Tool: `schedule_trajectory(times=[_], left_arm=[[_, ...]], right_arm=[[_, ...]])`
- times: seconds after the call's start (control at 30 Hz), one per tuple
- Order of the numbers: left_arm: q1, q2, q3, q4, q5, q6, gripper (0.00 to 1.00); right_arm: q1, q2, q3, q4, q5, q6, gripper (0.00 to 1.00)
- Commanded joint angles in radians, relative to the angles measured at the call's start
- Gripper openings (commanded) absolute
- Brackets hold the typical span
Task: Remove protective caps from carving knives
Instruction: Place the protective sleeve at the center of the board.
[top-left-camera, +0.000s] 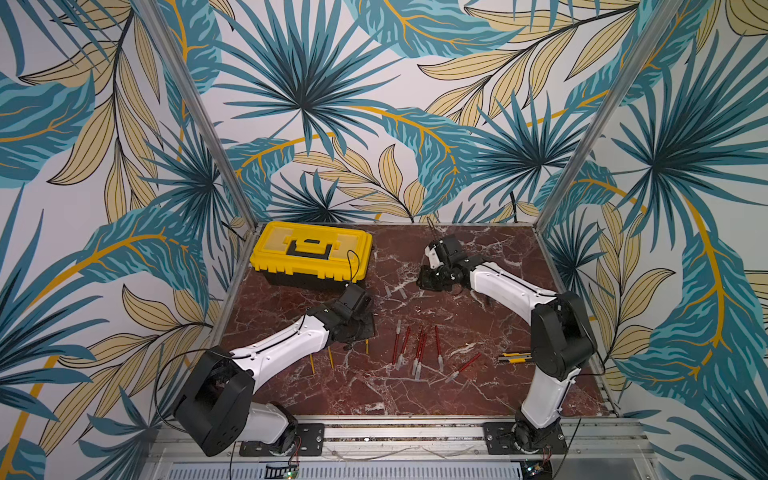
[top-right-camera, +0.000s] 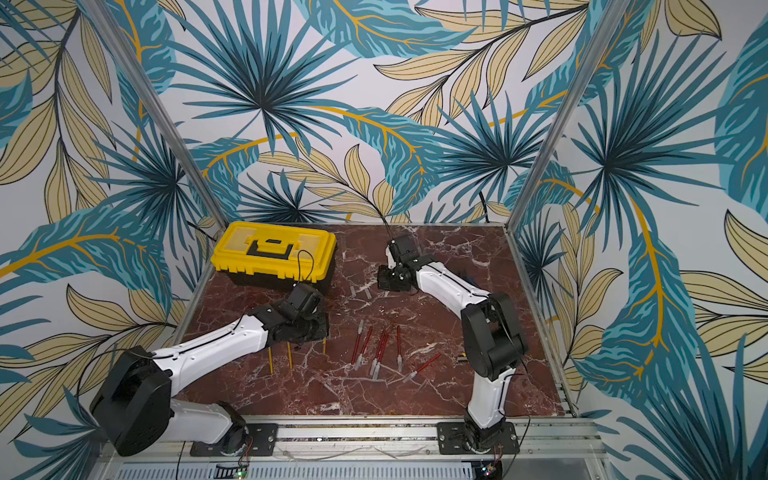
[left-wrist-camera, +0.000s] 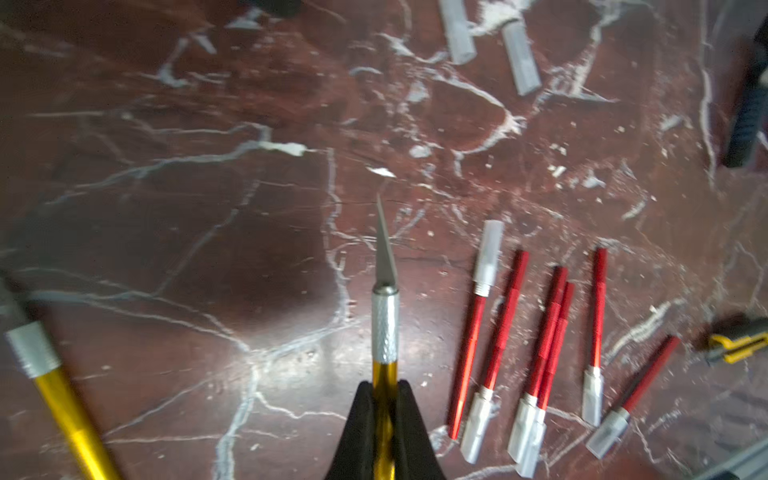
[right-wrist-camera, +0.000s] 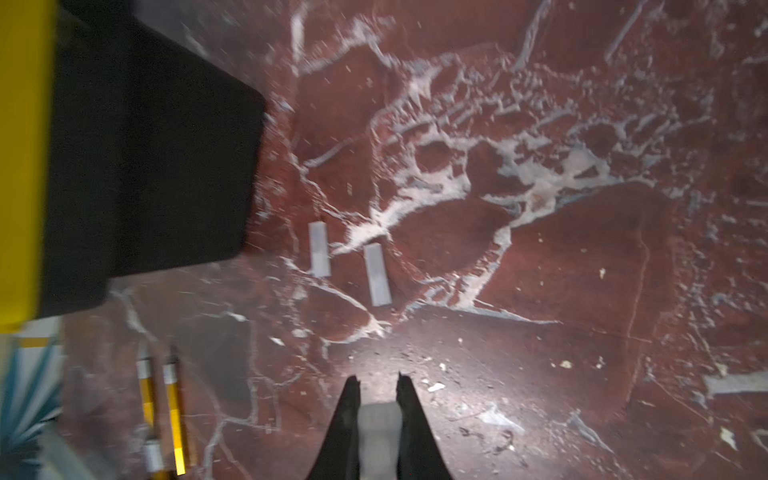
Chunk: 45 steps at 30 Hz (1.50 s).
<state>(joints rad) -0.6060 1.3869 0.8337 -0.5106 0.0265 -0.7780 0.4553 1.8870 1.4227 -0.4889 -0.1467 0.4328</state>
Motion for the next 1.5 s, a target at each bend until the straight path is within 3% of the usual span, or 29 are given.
schedule_trajectory(times=[0.0, 0.2, 0.57, 0.83, 1.03, 1.23, 1.47], left_arm=[[0.026, -0.019, -0.031, -0.029, -0.034, -0.023, 0.0], [0.049, 0.038, -0.037, -0.027, -0.028, -0.017, 0.0], [0.076, 0.127, -0.036, -0.025, -0.055, 0.008, 0.0], [0.096, 0.153, -0.037, -0.009, -0.05, 0.019, 0.0], [0.112, 0.17, -0.045, -0.011, -0.064, 0.028, 0.01], [0.12, 0.189, -0.049, -0.028, -0.135, 0.025, 0.02], [0.121, 0.164, -0.074, -0.037, -0.133, 0.007, 0.04]], right_arm=[[0.042, 0.066, 0.059, -0.138, 0.192, -0.095, 0.0], [0.063, 0.158, 0.121, -0.162, 0.225, -0.1, 0.03], [0.068, 0.255, 0.2, -0.175, 0.223, -0.094, 0.23], [0.068, 0.291, 0.226, -0.172, 0.205, -0.089, 0.26], [0.068, 0.284, 0.222, -0.164, 0.185, -0.084, 0.27], [0.067, 0.222, 0.173, -0.14, 0.177, -0.084, 0.36], [0.067, 0.111, 0.068, -0.083, 0.165, -0.064, 0.41]])
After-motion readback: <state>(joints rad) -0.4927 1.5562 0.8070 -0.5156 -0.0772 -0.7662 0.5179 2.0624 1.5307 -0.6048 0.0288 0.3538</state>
